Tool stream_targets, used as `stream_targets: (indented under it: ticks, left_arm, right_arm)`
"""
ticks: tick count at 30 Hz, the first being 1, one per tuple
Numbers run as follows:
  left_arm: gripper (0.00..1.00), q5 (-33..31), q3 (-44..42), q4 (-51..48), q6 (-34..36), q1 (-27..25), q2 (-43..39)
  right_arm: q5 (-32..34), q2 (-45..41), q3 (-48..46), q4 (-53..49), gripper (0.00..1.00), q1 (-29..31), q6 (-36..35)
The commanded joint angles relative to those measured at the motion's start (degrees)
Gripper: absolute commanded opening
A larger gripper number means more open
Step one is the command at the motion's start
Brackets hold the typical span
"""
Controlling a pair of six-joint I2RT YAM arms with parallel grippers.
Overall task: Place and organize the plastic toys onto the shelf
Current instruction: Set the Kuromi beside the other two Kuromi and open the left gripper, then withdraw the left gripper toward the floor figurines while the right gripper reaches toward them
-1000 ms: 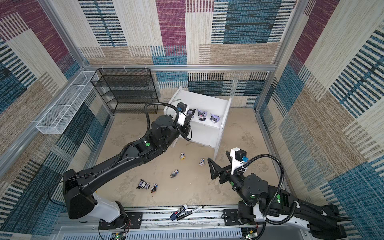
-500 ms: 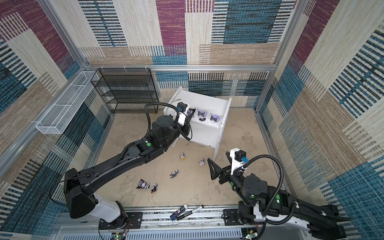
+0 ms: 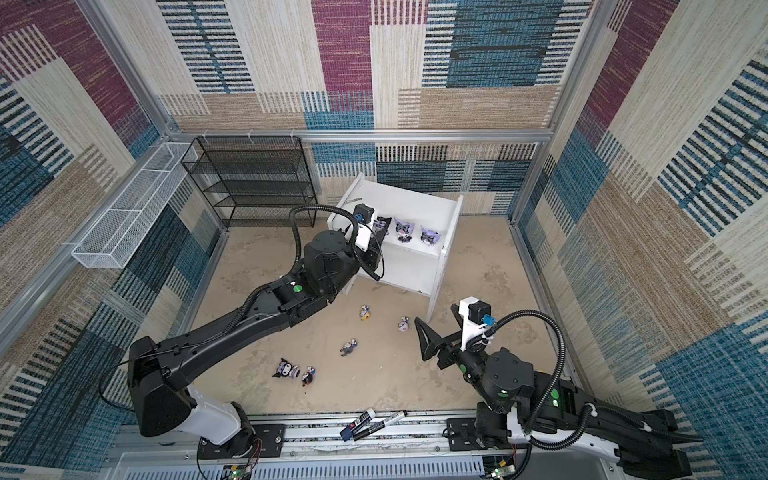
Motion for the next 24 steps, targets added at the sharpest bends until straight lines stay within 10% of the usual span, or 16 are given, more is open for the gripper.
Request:
stream_targets:
  ticks: [1,11,24]
  left_arm:
    - [0.44,-1.2,0.11,1.6,-1.39,0.06,-0.62]
    - [0.63,-1.89,-2.22,-0.4,-1.41,0.04,-6.81]
    - [0.82,-8.01,-18.04,-23.93,-7.75,0.03,-34.88]
  right_arm:
    - [-0.09,-0.17,-0.23,1.17,1.0,-0.05,0.38]
    - [-1.77,1.53,-0.69,1.35,1.0,-0.05,0.44]
    - [-15.09,15.47,-4.57,12.55,1.0,-0.05,-2.28]
